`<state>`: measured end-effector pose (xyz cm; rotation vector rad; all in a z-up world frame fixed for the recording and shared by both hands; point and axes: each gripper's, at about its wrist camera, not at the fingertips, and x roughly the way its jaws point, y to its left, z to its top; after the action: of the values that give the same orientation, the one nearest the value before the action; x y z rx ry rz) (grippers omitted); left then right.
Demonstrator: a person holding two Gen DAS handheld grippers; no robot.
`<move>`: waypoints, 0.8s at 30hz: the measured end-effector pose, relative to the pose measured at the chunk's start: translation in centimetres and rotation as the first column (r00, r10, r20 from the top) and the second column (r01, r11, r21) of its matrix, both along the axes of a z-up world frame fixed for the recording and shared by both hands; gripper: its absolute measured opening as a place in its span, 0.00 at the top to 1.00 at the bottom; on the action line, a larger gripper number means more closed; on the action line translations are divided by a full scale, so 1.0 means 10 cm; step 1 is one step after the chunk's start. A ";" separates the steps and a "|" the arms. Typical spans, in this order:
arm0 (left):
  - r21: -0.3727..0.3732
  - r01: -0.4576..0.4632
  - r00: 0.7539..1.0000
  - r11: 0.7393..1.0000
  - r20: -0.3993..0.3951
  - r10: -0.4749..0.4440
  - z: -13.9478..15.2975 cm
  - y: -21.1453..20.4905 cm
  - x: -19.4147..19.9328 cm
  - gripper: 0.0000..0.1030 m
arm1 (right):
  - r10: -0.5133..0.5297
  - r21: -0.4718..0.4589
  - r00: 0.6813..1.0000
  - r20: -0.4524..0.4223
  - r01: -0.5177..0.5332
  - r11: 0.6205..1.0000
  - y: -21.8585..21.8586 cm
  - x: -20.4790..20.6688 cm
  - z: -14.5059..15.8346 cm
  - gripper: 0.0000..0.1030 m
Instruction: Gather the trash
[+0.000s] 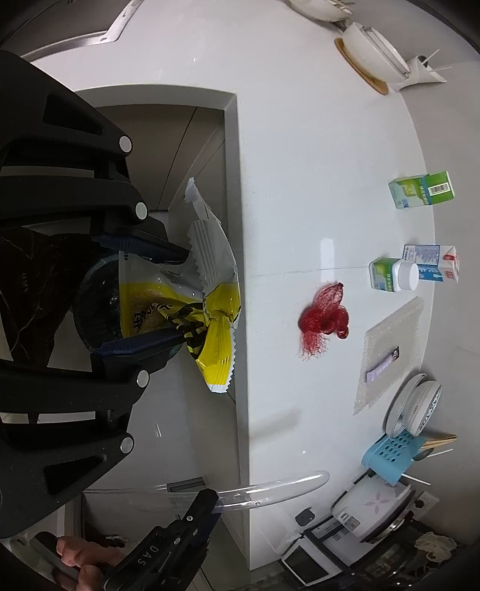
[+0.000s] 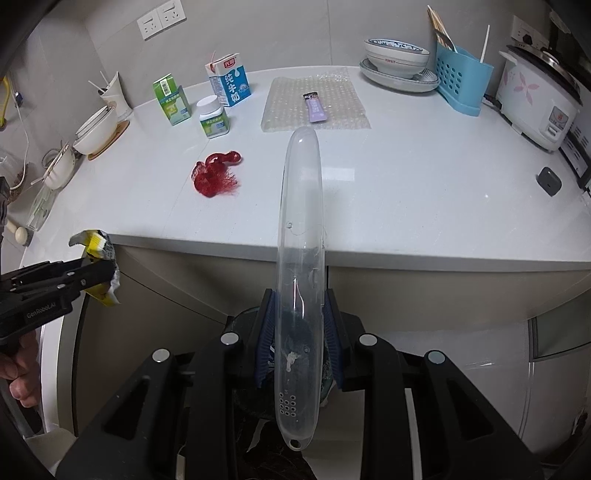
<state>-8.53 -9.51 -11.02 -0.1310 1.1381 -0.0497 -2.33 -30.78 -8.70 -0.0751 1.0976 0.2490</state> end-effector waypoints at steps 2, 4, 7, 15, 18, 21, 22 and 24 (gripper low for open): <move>0.000 0.003 1.000 1.000 -0.006 -0.003 -0.07 -0.02 -0.04 0.64 | 0.001 0.002 1.000 -0.005 -0.001 1.000 0.00 -0.04 -0.04 0.76; -0.009 0.001 1.000 1.000 -0.013 -0.002 -0.14 -0.02 -0.07 0.64 | 0.004 0.012 1.000 -0.014 -0.004 1.000 0.00 -0.09 -0.10 0.76; -0.013 -0.001 1.000 1.000 -0.015 0.001 -0.21 -0.03 -0.12 0.64 | 0.015 0.018 1.000 -0.015 -0.015 1.000 -0.01 -0.18 -0.18 0.76; -0.030 -0.003 1.000 1.000 -0.010 0.003 -0.44 -0.05 -0.22 0.64 | 0.060 0.025 0.996 -0.063 -0.058 0.998 0.06 -0.39 -0.49 0.76; -0.032 -0.003 1.000 0.999 -0.007 0.002 -0.54 -0.06 -0.24 0.64 | 0.077 0.019 0.993 -0.087 -0.075 0.997 0.10 -0.42 -0.63 0.76; -0.028 -0.007 1.000 1.000 -0.014 0.007 -0.66 -0.05 -0.28 0.64 | 0.084 0.008 0.991 -0.109 -0.083 0.996 0.14 -0.44 -0.76 0.76; -0.023 -0.011 1.000 1.000 -0.019 0.010 -0.70 -0.04 -0.28 0.64 | 0.086 0.006 0.990 -0.114 -0.086 0.996 0.15 -0.44 -0.80 0.76; -0.026 -0.017 1.000 1.000 -0.025 0.016 -0.77 -0.02 -0.31 0.64 | 0.089 0.004 0.989 -0.119 -0.089 0.996 0.16 -0.45 -0.86 0.76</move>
<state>-11.58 -9.72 -18.75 -0.1642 1.1612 -0.0484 -6.88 -29.20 -17.32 -0.1122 1.2145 0.3361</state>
